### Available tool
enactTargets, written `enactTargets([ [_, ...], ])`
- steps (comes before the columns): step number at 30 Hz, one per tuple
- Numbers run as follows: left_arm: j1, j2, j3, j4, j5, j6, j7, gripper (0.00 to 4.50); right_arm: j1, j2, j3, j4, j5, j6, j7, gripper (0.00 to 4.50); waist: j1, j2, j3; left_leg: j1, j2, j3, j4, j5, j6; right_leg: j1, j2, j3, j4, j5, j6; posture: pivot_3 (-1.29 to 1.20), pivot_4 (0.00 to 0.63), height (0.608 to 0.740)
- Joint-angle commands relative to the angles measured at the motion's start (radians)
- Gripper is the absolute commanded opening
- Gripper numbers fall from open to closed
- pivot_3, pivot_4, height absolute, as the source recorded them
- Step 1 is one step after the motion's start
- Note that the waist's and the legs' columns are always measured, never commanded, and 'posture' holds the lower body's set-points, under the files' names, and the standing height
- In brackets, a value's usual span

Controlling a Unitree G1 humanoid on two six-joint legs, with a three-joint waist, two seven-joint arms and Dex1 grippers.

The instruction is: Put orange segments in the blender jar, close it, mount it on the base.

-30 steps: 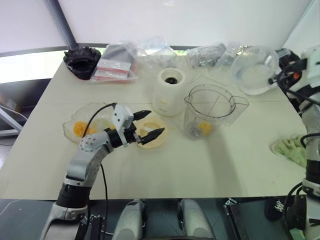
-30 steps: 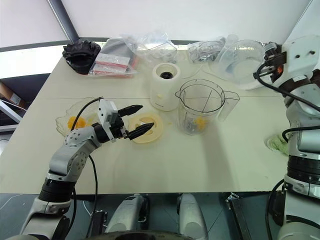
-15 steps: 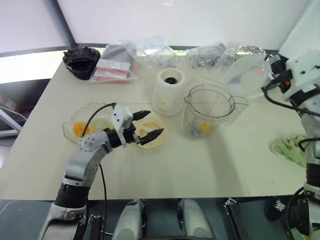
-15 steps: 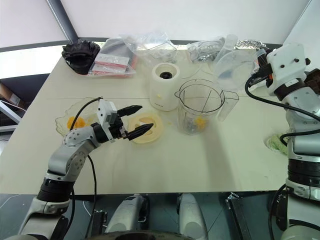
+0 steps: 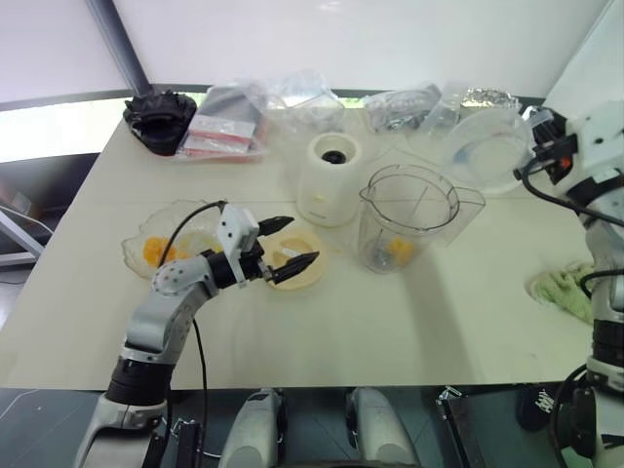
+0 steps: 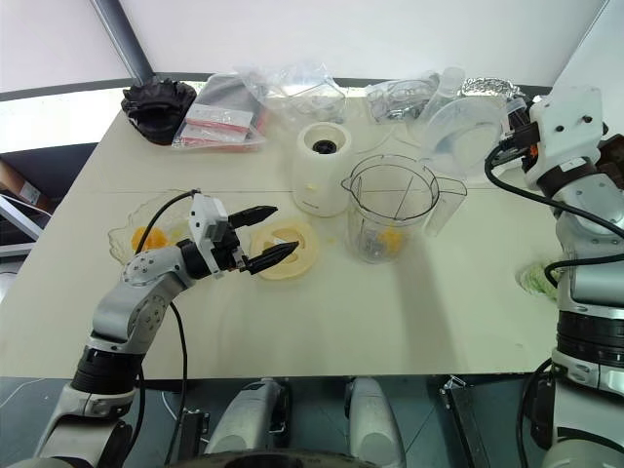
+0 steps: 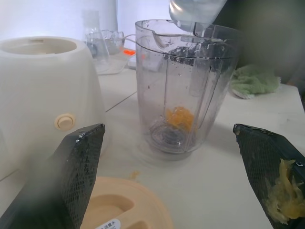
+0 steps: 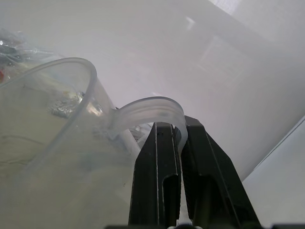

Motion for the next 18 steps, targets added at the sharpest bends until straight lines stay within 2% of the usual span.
enactTargets([
  [1, -0.013, 0.007, -0.001, -0.028, 0.000, -0.018, -0.006, 4.50, -0.011, -0.022, -0.018, -0.045, -0.019, -0.051, 0.001, 0.07, 0.000, 0.000, 0.000, 0.000, 0.000, 0.000, 0.000, 0.000, 0.000, 0.000, 0.000, 0.000, 0.000, 0.000, 0.000, 0.00, 0.150, 0.740],
  [12, -0.013, 0.010, -0.006, -0.026, 0.002, -0.022, -0.007, 4.50, 0.023, -0.056, 0.019, -0.038, -0.101, -0.156, 0.042, 0.07, 0.000, 0.000, 0.000, 0.000, 0.000, 0.000, 0.000, 0.000, 0.000, 0.000, 0.000, 0.000, 0.000, 0.000, 0.000, 0.00, 0.150, 0.740],
  [18, -0.009, 0.010, -0.008, -0.030, 0.002, -0.022, -0.006, 4.50, 0.023, -0.042, 0.009, -0.030, -0.090, -0.150, 0.041, 0.07, 0.000, 0.000, 0.000, 0.000, 0.000, 0.000, 0.000, 0.000, 0.000, 0.000, 0.000, 0.000, 0.000, 0.000, 0.000, 0.00, 0.150, 0.740],
])
